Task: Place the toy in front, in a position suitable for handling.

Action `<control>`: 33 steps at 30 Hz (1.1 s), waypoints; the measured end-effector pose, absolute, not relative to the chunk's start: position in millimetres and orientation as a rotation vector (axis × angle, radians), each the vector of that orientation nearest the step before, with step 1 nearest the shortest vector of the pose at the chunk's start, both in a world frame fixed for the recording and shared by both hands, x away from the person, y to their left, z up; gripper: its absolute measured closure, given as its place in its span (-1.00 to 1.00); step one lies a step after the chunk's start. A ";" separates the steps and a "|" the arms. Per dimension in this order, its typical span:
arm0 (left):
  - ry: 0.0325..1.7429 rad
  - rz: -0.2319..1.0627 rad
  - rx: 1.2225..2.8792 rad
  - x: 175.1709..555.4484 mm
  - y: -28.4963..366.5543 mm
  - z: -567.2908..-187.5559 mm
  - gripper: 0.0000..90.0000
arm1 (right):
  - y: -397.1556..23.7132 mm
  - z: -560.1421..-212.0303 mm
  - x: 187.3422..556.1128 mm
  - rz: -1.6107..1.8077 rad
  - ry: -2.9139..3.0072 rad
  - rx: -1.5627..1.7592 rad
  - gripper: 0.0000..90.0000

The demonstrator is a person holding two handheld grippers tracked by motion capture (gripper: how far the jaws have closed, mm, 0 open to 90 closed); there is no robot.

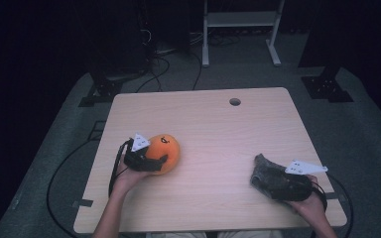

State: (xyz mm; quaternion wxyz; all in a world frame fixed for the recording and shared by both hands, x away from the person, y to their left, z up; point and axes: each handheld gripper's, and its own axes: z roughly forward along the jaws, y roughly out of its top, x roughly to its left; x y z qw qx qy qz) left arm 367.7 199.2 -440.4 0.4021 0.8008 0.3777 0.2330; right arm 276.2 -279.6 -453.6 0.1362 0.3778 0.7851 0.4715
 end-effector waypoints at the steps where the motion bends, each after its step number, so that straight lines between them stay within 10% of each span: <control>1: 0.954 0.597 2.029 367.4 198.9 -439.0 -0.77 | -279.7 -453.9 276.5 1.365 2.274 1.095 -0.35; 16: 0.981 0.618 1.944 365.8 206.4 -425.7 -0.20 | -281.3 -453.5 274.3 1.371 2.272 1.101 -0.34; 33: 0.823 0.563 1.901 356.4 178.0 -397.0 -0.17 | -283.7 -453.8 275.4 1.373 2.260 1.121 -0.34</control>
